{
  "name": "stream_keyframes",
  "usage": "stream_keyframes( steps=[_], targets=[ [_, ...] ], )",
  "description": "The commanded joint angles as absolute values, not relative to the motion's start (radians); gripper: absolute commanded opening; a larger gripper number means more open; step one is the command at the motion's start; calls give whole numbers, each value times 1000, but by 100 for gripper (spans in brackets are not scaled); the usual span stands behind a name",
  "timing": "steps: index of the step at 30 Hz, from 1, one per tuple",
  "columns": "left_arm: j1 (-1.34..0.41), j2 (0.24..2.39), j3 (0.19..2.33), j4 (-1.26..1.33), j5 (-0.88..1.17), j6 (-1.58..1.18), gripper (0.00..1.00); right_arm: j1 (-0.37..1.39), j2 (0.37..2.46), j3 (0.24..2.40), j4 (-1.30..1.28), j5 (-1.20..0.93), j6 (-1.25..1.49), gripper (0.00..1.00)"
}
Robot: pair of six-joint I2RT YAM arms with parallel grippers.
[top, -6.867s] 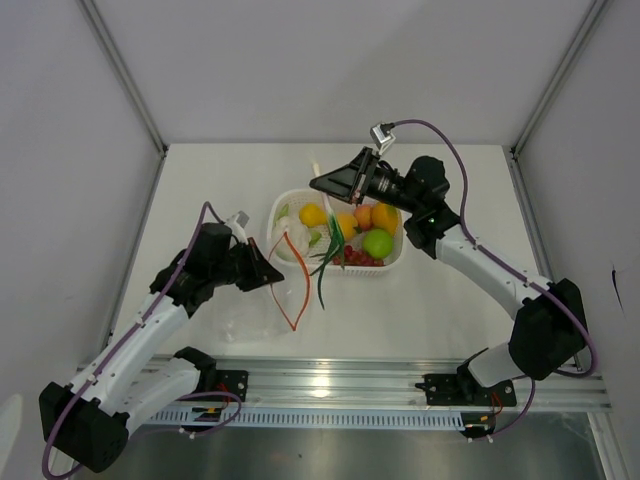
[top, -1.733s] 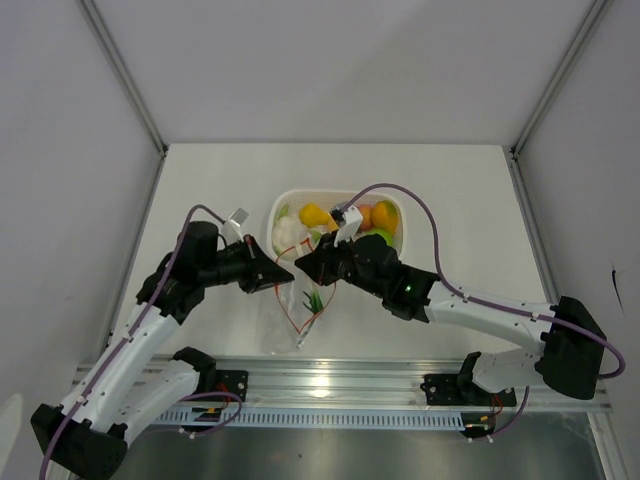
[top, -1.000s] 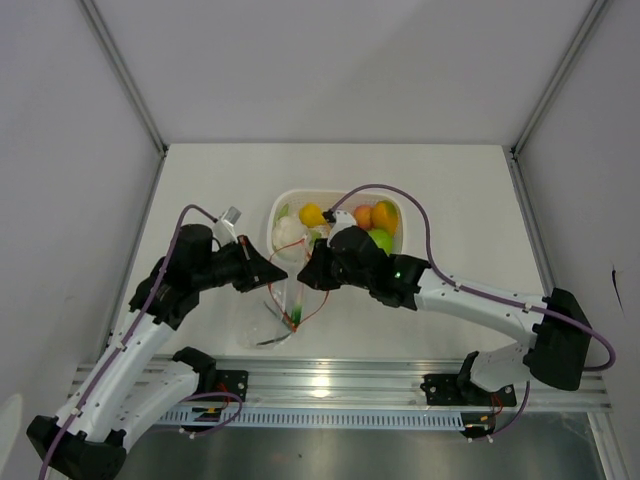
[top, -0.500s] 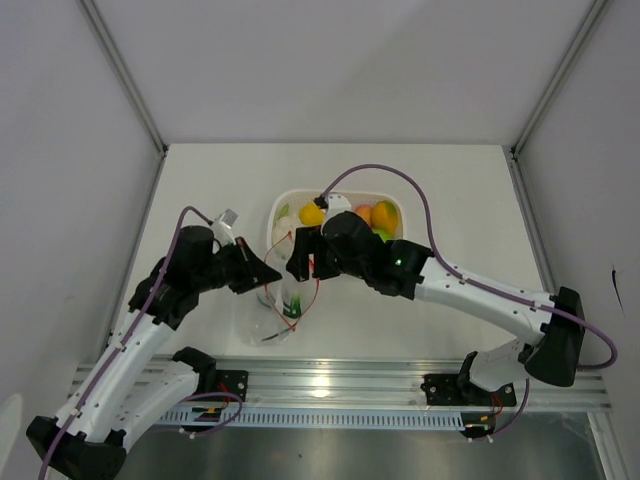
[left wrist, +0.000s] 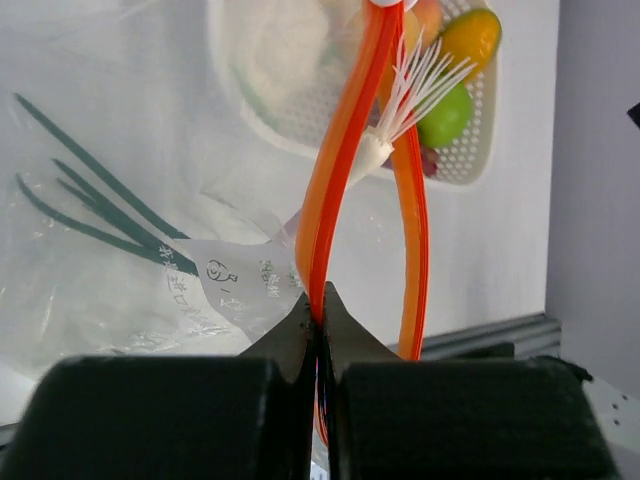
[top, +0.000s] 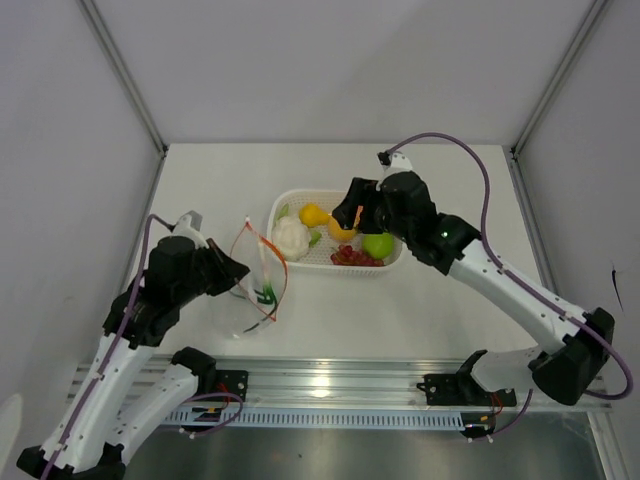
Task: Place the food in the zip-top bag and seal the zipper
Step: Place the fake vegetable in the zipper food storage bag, then pick up the fake vegetable from the bin.
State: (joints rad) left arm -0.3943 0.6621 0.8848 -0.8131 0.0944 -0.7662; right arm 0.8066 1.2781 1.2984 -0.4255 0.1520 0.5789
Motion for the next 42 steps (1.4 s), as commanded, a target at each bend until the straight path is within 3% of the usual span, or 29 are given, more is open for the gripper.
stream_keyframes(
  steps=[1,12,23,31,42],
  targets=[
    [-383,630,931,-873,-89,-752,1,740,1362,1281,-347,26,551,73],
    [-382,557,986,-943,-328,-802,1,759,1745,1543,-347,43,482,78],
    [-382,557,927,-928,-285,-778,0,880,2078,1879,-457,207,436,78],
    [-382,532,897,-917,-259,-782,1,945,2244,2118,-667,370,443,77],
    [-379,500,881,-923,-265,-775,1,980,2289,2120,-733,472,462,77]
  ],
)
